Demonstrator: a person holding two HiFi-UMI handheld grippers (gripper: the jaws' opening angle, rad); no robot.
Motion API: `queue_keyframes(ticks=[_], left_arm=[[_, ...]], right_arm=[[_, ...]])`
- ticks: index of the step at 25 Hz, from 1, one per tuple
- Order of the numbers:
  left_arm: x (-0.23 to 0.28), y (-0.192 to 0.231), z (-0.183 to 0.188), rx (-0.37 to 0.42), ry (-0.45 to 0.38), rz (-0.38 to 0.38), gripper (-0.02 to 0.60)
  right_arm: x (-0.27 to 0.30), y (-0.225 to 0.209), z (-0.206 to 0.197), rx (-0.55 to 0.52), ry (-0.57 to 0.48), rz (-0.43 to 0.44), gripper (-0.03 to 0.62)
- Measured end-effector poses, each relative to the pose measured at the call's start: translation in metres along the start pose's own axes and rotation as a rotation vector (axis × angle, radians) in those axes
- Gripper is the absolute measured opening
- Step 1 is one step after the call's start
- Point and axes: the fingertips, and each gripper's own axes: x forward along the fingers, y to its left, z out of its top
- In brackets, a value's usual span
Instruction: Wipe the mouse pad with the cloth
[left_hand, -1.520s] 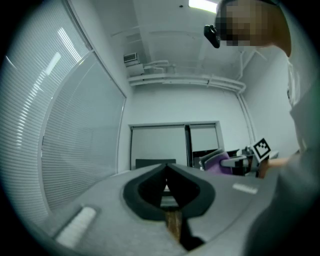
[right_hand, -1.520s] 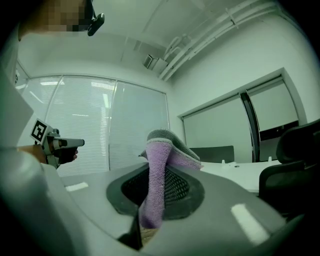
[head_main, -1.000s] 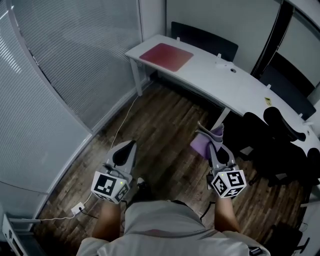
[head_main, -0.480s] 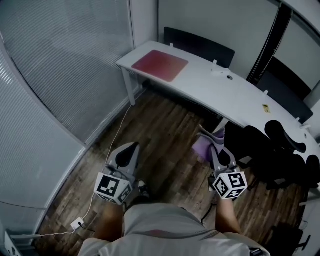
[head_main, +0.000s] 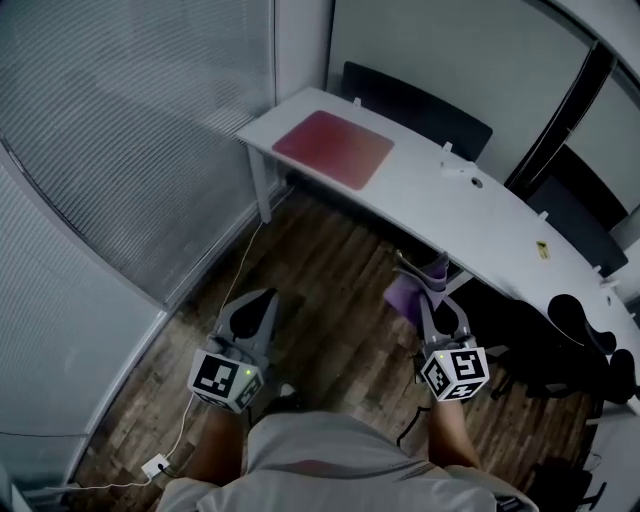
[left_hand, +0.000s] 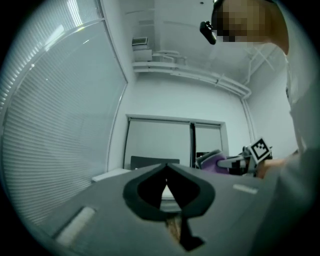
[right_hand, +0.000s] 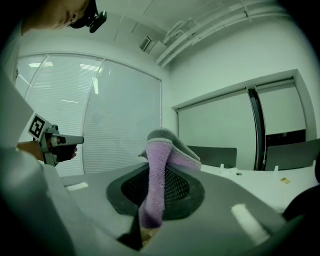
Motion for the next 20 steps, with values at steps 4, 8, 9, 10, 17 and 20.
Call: queue_keyframes(ticks=[4, 8, 9, 10, 17, 20], left_arm=[[0.019, 0.056, -0.01, -0.022, 0.033, 0.016, 0.002], [0.037, 0.098, -0.011, -0.02, 0.033, 0.01, 0.002], [0.042, 0.108, -0.011, -0.015, 0.033, 0.007, 0.002], [0.047, 0.117, -0.011, -0.013, 0.033, 0.006, 0.002], [0.076, 0.183, -0.012, -0.027, 0.036, -0.014, 0.002], [0.088, 0.198, -0.013, -0.029, 0.031, -0.022, 0.002]], right_arm=[[0.059, 0.014, -0.002, 0.004, 0.024, 0.01, 0.048], [0.106, 0.02, -0.002, 0.005, 0.036, 0.006, 0.048], [0.117, 0.02, -0.002, 0.008, 0.035, 0.002, 0.048], [0.129, 0.021, -0.001, 0.01, 0.035, -0.001, 0.048], [0.193, 0.032, 0.009, -0.003, 0.028, -0.027, 0.048], [0.209, 0.033, 0.005, -0.005, 0.056, -0.032, 0.048]])
